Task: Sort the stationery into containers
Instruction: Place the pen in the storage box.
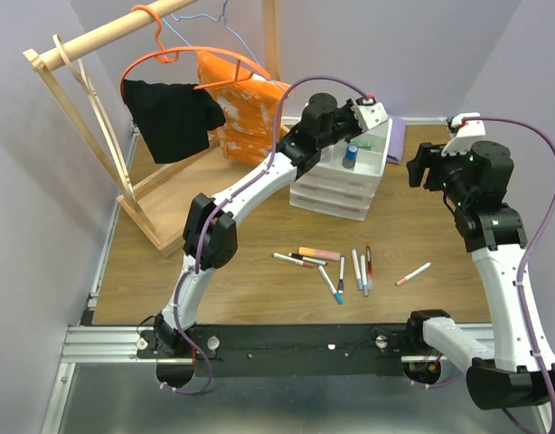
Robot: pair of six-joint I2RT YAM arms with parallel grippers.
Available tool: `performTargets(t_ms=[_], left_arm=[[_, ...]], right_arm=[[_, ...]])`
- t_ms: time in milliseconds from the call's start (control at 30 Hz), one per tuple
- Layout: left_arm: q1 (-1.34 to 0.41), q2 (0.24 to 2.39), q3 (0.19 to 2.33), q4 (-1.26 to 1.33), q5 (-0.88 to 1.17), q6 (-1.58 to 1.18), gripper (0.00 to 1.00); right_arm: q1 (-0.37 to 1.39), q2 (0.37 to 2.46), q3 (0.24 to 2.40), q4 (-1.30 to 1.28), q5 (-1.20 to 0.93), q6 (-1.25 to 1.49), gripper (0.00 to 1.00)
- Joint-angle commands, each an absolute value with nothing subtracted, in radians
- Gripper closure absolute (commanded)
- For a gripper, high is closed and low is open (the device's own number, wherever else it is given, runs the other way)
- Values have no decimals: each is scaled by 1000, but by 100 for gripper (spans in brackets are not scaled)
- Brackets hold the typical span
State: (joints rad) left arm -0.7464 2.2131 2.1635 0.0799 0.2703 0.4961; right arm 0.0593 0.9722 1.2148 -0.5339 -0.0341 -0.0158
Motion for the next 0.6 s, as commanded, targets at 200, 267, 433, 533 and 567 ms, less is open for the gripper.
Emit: performTargets(t_ms=[200, 267, 433, 533, 567], left_arm=[[-769, 2194, 2138, 120, 184, 519, 59], [-772, 2165, 2140, 126, 172, 512, 54], [-796, 2077, 2118, 150, 123, 502, 44], [-822, 2016, 2109, 152, 77, 526, 40], [-830, 1981, 2109, 149, 62, 537, 39]], right_arm=[[44, 953, 1190, -514, -57, -3, 25], [43, 953, 1190, -514, -58, -5, 25], [38, 945, 1183, -506, -69, 25, 25], [34, 937, 1181, -505, -74, 28, 25], [32, 933, 1181, -506, -74, 29, 25]])
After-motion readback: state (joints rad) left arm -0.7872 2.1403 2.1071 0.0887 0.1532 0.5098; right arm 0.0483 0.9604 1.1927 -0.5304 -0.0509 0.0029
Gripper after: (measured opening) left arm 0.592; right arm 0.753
